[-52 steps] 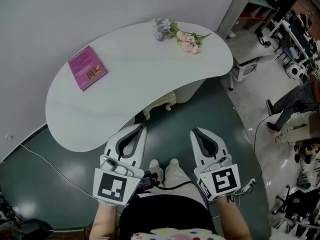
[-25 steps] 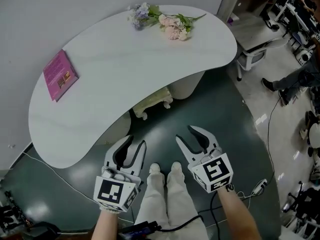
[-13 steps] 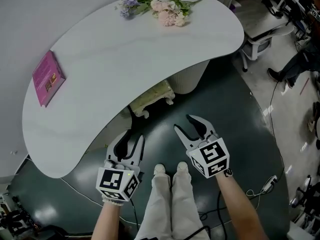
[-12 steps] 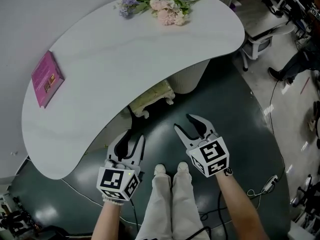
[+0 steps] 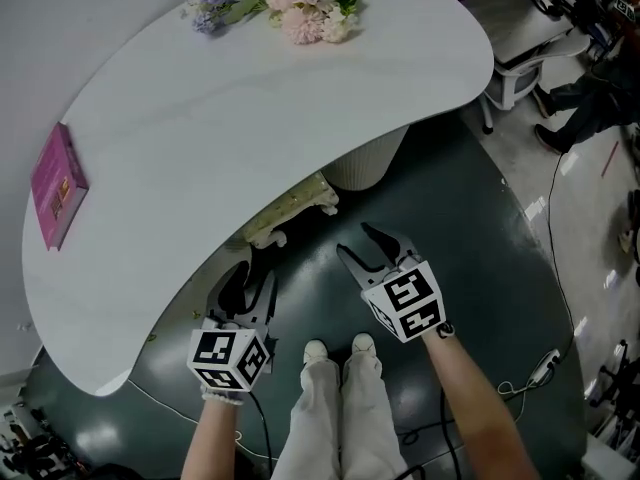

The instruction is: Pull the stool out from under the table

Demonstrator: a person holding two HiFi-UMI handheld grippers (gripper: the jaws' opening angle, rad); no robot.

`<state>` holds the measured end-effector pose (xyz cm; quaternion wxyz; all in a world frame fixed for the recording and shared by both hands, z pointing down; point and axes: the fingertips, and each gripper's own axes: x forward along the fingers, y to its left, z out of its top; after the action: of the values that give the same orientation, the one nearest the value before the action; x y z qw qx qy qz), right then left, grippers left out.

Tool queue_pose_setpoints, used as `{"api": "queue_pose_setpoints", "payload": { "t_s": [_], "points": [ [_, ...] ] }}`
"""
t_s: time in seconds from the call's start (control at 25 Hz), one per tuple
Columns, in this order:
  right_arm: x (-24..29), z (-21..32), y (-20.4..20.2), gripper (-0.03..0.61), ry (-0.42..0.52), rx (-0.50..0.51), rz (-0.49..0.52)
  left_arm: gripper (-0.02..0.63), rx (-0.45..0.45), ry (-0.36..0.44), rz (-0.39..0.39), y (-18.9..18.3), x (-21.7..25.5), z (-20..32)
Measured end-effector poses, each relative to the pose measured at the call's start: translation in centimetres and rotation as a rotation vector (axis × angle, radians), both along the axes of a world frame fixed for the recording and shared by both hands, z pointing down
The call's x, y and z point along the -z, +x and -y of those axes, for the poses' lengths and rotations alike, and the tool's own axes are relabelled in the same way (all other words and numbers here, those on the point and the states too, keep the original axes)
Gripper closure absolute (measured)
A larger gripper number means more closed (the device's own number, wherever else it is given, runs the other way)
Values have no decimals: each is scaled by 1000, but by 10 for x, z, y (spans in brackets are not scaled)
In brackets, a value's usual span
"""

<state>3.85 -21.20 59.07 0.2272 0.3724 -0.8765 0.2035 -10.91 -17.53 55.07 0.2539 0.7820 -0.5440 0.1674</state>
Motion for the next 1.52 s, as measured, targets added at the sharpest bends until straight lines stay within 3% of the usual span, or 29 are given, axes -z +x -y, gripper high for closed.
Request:
{"api": "queue_pose_setpoints", "payload": {
  "t_s": [0.4,0.88,1.32,1.52],
  "points": [
    [-67,43,-14,356,-48,-1,-4,420,80,-61,29,-30,-71,28],
    [-156,107,-42,299,-113,-50,78,377,268,-137,-11,-84,-175,56],
    [-178,138,-66,279,-132,-25,252,348,285,-98,-79,-92,-204,82],
    [-182,139,-69,281,-79,-10,234,344,264,-89,-54,-88,-211,92]
  ]
}}
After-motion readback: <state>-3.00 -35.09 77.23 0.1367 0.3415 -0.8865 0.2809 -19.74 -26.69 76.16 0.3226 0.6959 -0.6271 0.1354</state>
